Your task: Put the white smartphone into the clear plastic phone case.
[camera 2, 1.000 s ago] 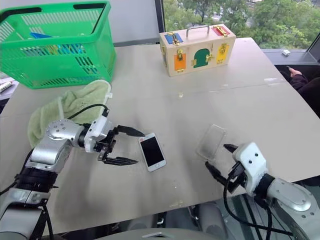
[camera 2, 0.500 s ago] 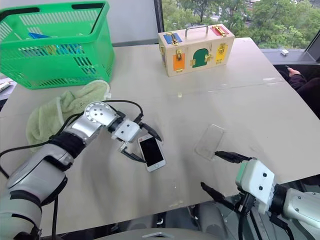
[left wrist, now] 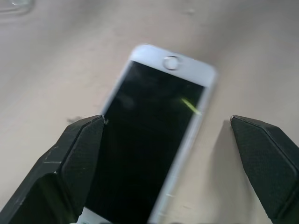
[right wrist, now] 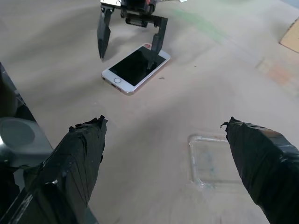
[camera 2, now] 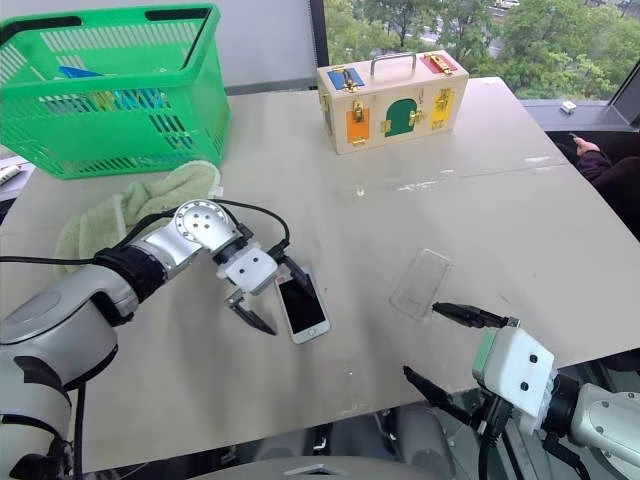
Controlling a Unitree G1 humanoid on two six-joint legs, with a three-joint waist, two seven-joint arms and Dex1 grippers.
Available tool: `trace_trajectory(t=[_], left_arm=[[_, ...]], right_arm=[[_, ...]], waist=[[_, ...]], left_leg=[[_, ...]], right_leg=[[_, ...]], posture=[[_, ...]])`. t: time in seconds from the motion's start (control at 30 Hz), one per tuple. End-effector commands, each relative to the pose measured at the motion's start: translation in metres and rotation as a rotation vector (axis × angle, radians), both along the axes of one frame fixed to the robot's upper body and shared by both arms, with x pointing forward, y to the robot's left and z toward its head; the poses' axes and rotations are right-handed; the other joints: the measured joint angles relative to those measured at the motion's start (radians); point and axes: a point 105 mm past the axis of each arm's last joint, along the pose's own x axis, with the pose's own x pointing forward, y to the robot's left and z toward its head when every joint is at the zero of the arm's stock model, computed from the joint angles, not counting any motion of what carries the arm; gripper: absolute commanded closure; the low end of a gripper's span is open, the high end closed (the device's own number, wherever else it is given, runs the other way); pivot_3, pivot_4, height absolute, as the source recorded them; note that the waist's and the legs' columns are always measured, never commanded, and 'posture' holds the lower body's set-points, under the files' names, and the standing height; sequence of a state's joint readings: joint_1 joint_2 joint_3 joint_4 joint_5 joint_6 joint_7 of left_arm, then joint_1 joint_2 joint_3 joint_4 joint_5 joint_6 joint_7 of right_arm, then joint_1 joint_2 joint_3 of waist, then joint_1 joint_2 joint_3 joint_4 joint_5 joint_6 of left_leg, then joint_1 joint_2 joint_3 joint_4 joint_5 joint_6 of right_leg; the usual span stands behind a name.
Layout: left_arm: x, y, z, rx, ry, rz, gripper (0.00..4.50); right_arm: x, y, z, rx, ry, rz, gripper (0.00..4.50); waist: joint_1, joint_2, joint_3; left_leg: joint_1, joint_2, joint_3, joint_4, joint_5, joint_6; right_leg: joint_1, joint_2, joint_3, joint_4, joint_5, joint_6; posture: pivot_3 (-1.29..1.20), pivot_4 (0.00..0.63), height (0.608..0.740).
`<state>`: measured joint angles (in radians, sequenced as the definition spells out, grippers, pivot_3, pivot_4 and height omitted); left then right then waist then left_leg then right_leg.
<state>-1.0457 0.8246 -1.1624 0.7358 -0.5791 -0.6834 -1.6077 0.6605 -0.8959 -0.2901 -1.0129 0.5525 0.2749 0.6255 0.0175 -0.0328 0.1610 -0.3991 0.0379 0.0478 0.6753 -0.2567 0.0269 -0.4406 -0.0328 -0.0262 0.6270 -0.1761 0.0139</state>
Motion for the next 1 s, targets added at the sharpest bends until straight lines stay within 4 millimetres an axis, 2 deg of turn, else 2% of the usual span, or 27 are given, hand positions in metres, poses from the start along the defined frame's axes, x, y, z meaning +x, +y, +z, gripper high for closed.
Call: trace_trajectory(t=[0.03, 0.27, 0.43, 0.6, 0.63, 0.67, 0.73, 0.83, 0.9, 1.0], left_arm=[[0.0, -0.005, -0.004, -0.005, -0.009, -0.021, 0.0], [0.006, -0.023, -0.002, -0.108, -0.032, 0.016, 0.0], [0.011, -0.021, -0.004, -0.066, -0.076, 0.004, 0.0], [0.007, -0.018, -0.013, -0.024, -0.047, 0.012, 0.0], [0.007, -0.018, -0.015, -0.022, -0.037, 0.022, 0.52], [0.006, -0.016, -0.017, -0.008, -0.024, 0.031, 0.66], [0.005, -0.01, -0.02, 0.026, -0.013, 0.045, 1.54], [0.005, -0.016, -0.011, -0.043, 0.041, 0.12, 2.76], [0.008, -0.027, 0.004, -0.128, 0.067, 0.187, 3.66], [0.006, -0.04, 0.02, -0.21, 0.086, 0.243, 3.66]], right_arm=[[-0.001, 0.006, 0.007, 0.004, -0.031, 0.014, 0.06], [0.001, 0.005, 0.004, -0.012, -0.022, 0.004, 0.06], [0.002, 0.005, 0.003, -0.017, -0.014, 0.004, 0.06], [0.002, 0.005, 0.001, -0.016, -0.006, -0.003, 0.06], [0.001, 0.005, 0.0, -0.015, -0.005, -0.004, 0.0], [0.001, 0.005, 0.0, -0.012, -0.003, -0.005, 0.0], [0.0, 0.005, -0.001, -0.009, -0.001, -0.007, 0.0], [0.001, 0.005, -0.002, -0.009, 0.005, -0.018, 0.0], [0.002, 0.004, -0.003, -0.003, 0.018, -0.031, 0.0], [0.003, 0.004, -0.005, 0.001, 0.034, -0.043, 0.0]], waist=[[0.002, 0.0, 0.0], [0.0, 0.0, 0.0], [0.001, 0.0, 0.0], [0.004, 0.0, 0.0], [0.003, 0.001, -0.001], [0.004, 0.002, -0.001], [0.005, 0.002, -0.001], [0.006, 0.003, -0.002], [0.006, 0.003, -0.002], [0.006, 0.002, -0.001]], left_leg=[[0.0, 0.0, 0.0, 0.001, 0.0, 0.0], [-0.001, 0.0, -0.001, 0.005, 0.0, 0.001], [-0.001, 0.0, -0.001, 0.006, -0.001, 0.001], [0.0, 0.0, -0.002, 0.007, -0.001, 0.001], [0.0, 0.001, -0.002, 0.007, -0.001, 0.001], [0.0, 0.001, -0.002, 0.008, -0.001, 0.001], [0.001, 0.001, -0.003, 0.008, -0.001, 0.002], [0.003, 0.002, -0.003, 0.009, -0.001, 0.002], [0.003, 0.002, -0.005, 0.009, -0.001, 0.002], [0.002, 0.002, -0.009, 0.01, -0.001, 0.002]], right_leg=[[0.0, 0.0, 0.0, 0.0, 0.0, 0.0], [0.002, 0.0, 0.0, 0.0, 0.0, 0.0], [0.002, 0.0, 0.0, 0.0, 0.0, 0.0], [0.003, 0.0, -0.001, 0.0, 0.0, 0.0], [0.003, 0.0, -0.001, 0.0, 0.0, 0.0], [0.004, 0.0, -0.001, 0.0, 0.0, 0.0], [0.005, -0.001, -0.001, 0.0, 0.0, 0.0], [0.008, -0.001, -0.001, 0.0, 0.0, 0.0], [0.008, -0.002, -0.001, 0.0, 0.0, 0.0], [0.007, -0.002, -0.001, 0.0, 0.0, 0.0]], posture=[[0.0, 0.15, 0.74], [0.0, 0.15, 0.74], [0.0, 0.15, 0.74], [0.0, 0.15, 0.74], [0.0, 0.15, 0.74], [0.0, 0.15, 0.74], [0.0, 0.15, 0.74], [0.0, 0.15, 0.74], [0.0, 0.15, 0.74], [0.0, 0.15, 0.74]])
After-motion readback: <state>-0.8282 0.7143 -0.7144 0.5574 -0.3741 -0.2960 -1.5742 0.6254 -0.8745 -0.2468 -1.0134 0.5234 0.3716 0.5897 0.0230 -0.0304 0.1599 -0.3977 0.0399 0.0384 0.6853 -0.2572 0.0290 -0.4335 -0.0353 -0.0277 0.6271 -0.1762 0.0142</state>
